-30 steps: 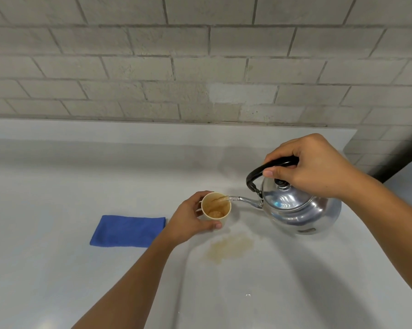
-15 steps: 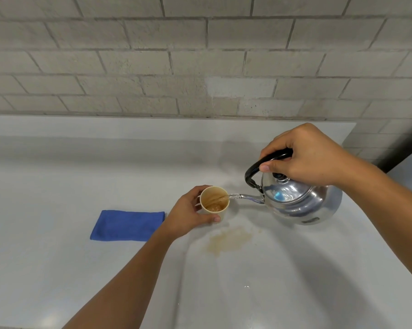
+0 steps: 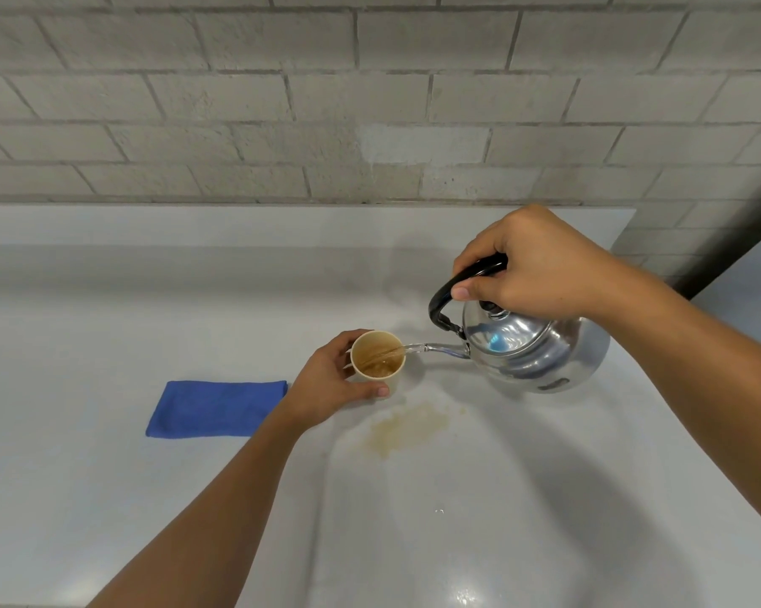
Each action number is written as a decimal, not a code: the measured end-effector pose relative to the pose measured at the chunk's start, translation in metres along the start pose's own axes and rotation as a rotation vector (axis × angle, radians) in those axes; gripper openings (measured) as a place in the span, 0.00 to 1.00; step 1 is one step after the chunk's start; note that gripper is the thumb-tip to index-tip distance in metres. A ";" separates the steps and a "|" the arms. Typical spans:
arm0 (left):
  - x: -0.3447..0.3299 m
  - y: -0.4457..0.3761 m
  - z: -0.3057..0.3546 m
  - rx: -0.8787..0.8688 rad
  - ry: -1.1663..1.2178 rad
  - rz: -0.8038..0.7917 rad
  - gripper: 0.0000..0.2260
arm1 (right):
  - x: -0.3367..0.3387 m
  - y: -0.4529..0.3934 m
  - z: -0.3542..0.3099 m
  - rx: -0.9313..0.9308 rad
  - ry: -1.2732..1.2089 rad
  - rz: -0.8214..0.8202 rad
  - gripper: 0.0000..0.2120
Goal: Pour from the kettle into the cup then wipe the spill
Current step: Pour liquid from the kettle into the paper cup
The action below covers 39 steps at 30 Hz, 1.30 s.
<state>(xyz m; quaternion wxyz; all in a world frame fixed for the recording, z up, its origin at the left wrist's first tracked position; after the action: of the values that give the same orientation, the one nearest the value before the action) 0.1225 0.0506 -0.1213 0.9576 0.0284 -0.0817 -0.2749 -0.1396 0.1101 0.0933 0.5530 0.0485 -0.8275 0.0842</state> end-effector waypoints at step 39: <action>0.000 0.003 0.006 0.023 -0.007 0.002 0.34 | -0.017 0.026 0.033 -0.168 -0.335 0.172 0.05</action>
<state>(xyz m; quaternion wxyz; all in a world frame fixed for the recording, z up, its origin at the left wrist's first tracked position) 0.1227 0.0529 -0.1150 0.9571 0.0385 -0.0884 -0.2731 -0.1674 0.1290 0.0633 0.4004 -0.0555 -0.9131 0.0526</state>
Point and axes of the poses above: each hand's wrist, its own y-axis away from the middle knuckle, its own x-axis out of the back of the hand, z = x × y, the point moved 1 cm from there along -y, towards the middle knuckle, and after that the axes turned 4 degrees about y, right-handed, at the moved point
